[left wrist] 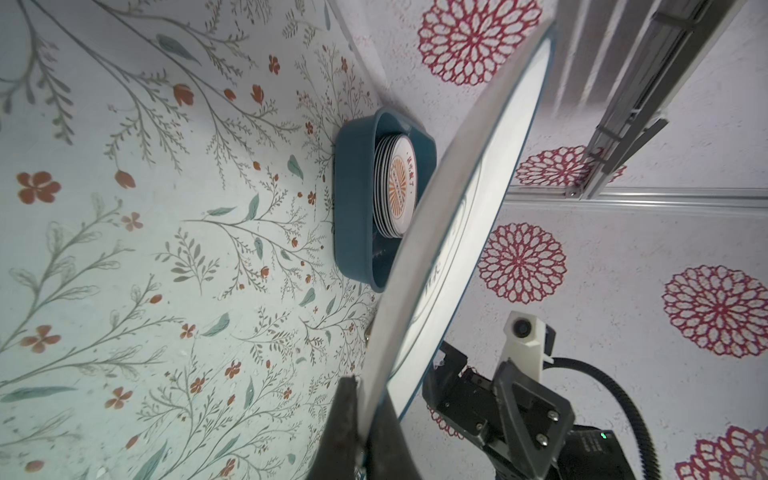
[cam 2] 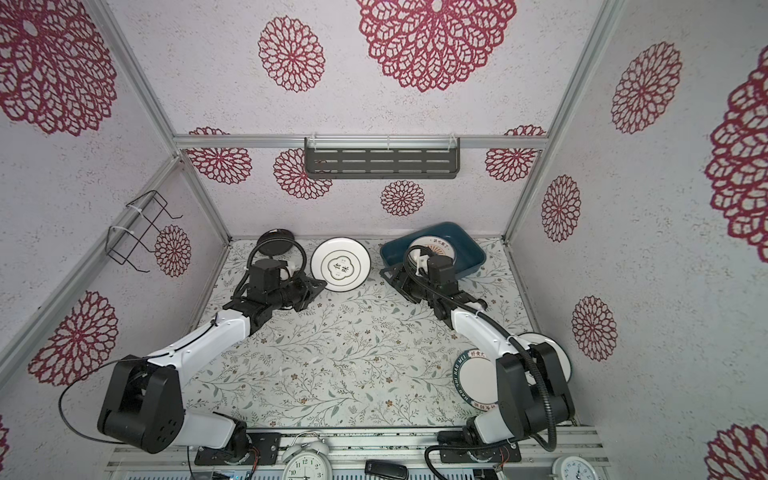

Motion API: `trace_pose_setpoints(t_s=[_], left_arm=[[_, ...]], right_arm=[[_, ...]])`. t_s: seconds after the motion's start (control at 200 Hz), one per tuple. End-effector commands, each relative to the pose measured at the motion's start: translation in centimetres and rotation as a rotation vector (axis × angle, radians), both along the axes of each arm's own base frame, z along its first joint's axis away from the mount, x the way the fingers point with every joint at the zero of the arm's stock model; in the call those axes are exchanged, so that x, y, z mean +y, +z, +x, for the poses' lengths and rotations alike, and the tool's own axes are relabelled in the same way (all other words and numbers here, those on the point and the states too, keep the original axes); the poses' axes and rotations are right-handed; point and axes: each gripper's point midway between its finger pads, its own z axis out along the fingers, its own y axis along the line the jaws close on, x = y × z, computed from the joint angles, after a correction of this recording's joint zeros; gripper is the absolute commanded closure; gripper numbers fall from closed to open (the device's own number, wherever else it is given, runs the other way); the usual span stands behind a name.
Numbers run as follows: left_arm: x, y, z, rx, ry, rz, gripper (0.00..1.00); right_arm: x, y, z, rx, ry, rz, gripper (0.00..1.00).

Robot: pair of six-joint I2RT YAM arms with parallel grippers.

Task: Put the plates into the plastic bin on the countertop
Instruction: 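Carry the white plate toward the right gripper and close the right gripper on its rim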

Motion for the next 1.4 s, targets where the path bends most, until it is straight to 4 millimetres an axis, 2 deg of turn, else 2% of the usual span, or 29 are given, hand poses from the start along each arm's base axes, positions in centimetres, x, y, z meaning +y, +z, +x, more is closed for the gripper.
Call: trace_pose_setpoints(t_s=[0.0, 0.175, 0.405, 0.56, 0.63, 0.681, 0.881, 0.961, 1.001, 1.056, 1.101, 1.121, 1.226, 1.396], left_arm=[[-2.0, 2.4, 0.5, -0.081, -0.077, -0.024, 1.0], [-3.5, 2.2, 0.2, -0.075, -0.131, -0.049, 1.0], [-4.6, 2.4, 0.0, -0.079, -0.153, -0.066, 1.0], [-5.0, 2.8, -0.1, -0.091, -0.165, -0.074, 1.0], [-5.0, 3.0, 0.0, -0.095, -0.162, -0.075, 1.0], [-5.0, 3.2, 0.1, -0.1, -0.163, -0.078, 1.0], [-5.1, 3.9, 0.3, -0.118, -0.161, -0.082, 0.97], [-5.1, 4.2, 0.5, -0.129, -0.157, -0.076, 0.82], [-5.0, 4.3, 0.6, -0.133, -0.149, -0.068, 0.63], [-4.4, 4.2, 0.9, -0.136, -0.121, -0.033, 0.54], [-3.8, 4.3, 1.1, -0.147, -0.094, 0.005, 0.35], [-3.4, 4.3, 1.2, -0.147, -0.074, 0.023, 0.31], [-1.5, 4.5, 1.3, -0.169, -0.002, 0.129, 0.19], [0.9, 6.1, 1.4, -0.238, 0.055, 0.275, 0.12]], right_arm=[[1.1, 2.7, 0.4, -0.079, 0.045, 0.048, 0.15], [1.3, 1.2, 1.1, -0.037, 0.038, 0.039, 0.25], [1.6, 0.8, 2.0, -0.03, 0.038, 0.006, 0.39], [1.7, 0.6, 2.3, -0.023, 0.034, 0.017, 0.61], [1.5, 0.2, 2.3, -0.011, 0.021, 0.006, 0.78], [1.3, 0.0, 2.4, -0.005, 0.013, -0.004, 0.85], [0.8, -0.6, 2.3, 0.01, -0.006, -0.034, 0.99], [0.7, -0.7, 2.3, 0.013, -0.011, -0.039, 1.0], [0.7, -0.6, 2.4, 0.017, -0.014, -0.038, 1.0], [0.7, -0.7, 2.6, 0.021, -0.018, -0.036, 1.0], [0.6, -0.6, 2.7, 0.024, -0.021, -0.035, 1.0], [0.6, -0.6, 2.8, 0.024, -0.022, -0.036, 1.0], [0.1, -0.6, 3.3, 0.031, -0.035, -0.036, 1.0], [-1.4, -0.4, 4.5, 0.033, -0.078, -0.036, 1.0]])
